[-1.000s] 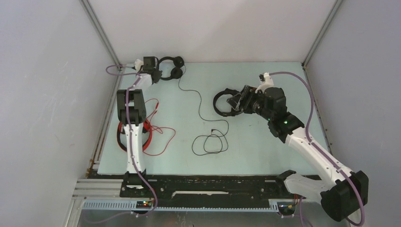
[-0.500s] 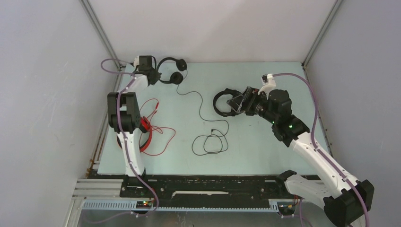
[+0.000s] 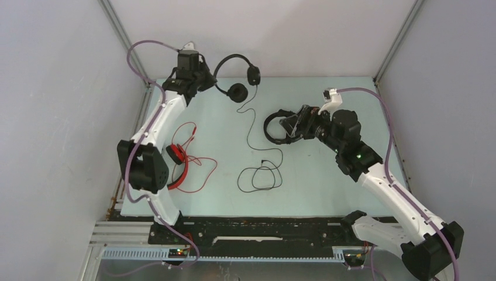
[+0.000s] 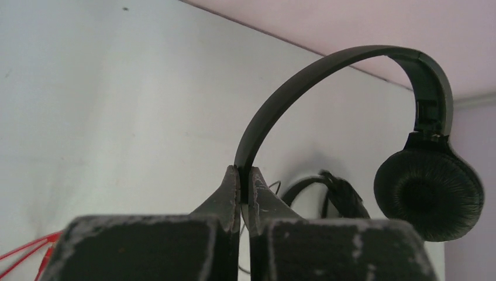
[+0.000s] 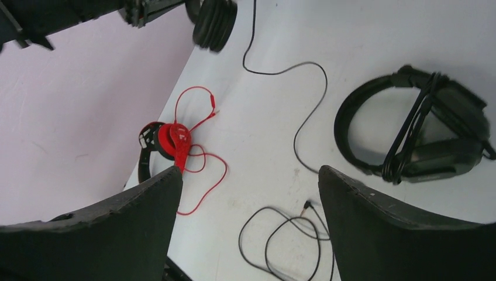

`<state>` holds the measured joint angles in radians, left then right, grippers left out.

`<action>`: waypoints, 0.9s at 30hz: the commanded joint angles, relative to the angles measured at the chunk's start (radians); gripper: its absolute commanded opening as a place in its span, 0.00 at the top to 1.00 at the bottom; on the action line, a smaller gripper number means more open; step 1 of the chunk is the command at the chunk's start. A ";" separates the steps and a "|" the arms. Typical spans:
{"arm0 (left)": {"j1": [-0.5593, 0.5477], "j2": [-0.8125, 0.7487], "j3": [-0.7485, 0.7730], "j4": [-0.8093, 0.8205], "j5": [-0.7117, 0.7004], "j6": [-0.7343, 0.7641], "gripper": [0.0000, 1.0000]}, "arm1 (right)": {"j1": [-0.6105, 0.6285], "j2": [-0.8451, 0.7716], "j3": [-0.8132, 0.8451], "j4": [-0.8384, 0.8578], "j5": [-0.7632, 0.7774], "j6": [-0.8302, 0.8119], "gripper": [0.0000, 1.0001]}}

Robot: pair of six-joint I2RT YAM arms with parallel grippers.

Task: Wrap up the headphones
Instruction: Wrap the headphones cable around the headphones.

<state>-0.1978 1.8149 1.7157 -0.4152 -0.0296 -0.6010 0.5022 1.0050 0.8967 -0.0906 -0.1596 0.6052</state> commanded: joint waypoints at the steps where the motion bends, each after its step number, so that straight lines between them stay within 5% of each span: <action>1: -0.063 -0.173 -0.027 -0.067 0.040 0.122 1.00 | 0.049 0.011 0.094 0.077 0.113 -0.120 0.10; 17: -0.295 -0.522 -0.345 -0.025 -0.088 0.169 1.00 | 0.245 0.204 0.281 0.025 0.348 -0.129 0.15; 25: -0.308 -0.573 -0.398 -0.009 -0.119 0.162 1.00 | 0.269 0.250 0.288 -0.077 0.430 -0.059 0.32; 27: -0.308 -0.573 -0.398 -0.004 -0.107 0.171 1.00 | 0.271 0.267 0.288 -0.071 0.446 -0.060 0.44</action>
<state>-0.4984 1.2942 1.3312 -0.4965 -0.1261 -0.4427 0.7639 1.2552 1.1385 -0.1555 0.2195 0.5175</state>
